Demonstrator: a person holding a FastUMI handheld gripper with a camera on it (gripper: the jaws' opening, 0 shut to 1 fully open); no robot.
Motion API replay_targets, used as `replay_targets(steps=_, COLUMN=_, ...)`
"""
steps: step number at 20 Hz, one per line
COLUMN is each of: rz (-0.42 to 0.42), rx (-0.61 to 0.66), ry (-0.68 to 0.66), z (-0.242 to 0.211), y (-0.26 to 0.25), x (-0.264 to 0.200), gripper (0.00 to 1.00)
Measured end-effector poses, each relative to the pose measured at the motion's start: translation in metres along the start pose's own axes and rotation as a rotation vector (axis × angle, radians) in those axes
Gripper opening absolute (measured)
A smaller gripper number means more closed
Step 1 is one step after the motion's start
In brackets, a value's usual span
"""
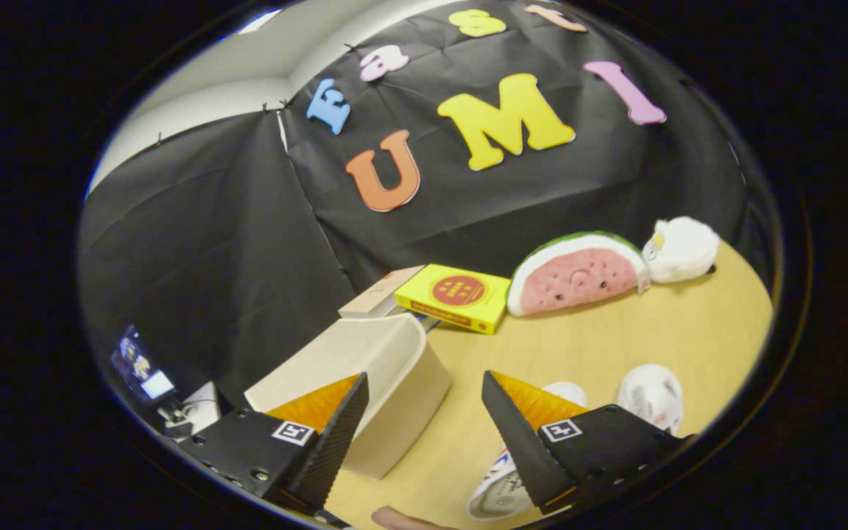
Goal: Open the storage box then place both shoes into the box .Put the left shoe in first, then the right shoe, with the right side of both shoes facing outward in a uniform manner.
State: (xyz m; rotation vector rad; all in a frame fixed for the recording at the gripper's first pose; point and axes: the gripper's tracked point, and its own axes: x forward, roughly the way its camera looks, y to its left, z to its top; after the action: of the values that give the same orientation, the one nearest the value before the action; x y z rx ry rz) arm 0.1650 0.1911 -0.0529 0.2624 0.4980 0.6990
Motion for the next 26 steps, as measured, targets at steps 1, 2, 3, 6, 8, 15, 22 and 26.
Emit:
replay_targets(steps=1, rz=0.021, rx=0.020, ry=0.026, z=0.001, y=-0.001, x=0.011, gripper=0.95)
replay_targets(steps=2, rz=0.047, rx=0.041, ry=0.047, z=0.001, y=0.000, x=0.022, gripper=0.95)
replay_targets(steps=3, rz=0.079, rx=0.064, ry=0.075, z=-0.002, y=0.003, x=0.031, gripper=0.95)
replay_targets(steps=6, rz=0.199, rx=0.188, ry=0.159, z=-0.012, y=0.018, x=0.059, gripper=0.95)
replay_targets(steps=8, rz=0.285, rx=0.298, ry=0.227, z=-0.022, y=0.029, x=0.073, gripper=0.95)
replay_targets(steps=15, rz=0.423, rx=0.484, ry=0.316, z=-0.038, y=0.052, x=0.086, gripper=0.71)
replay_targets(steps=22, rz=0.336, rx=0.461, ry=0.283, z=-0.016, y=0.041, x=0.073, gripper=0.44)
replay_targets(steps=26, rz=0.335, rx=0.376, ry=0.260, z=-0.001, y=0.056, x=0.058, gripper=0.12)
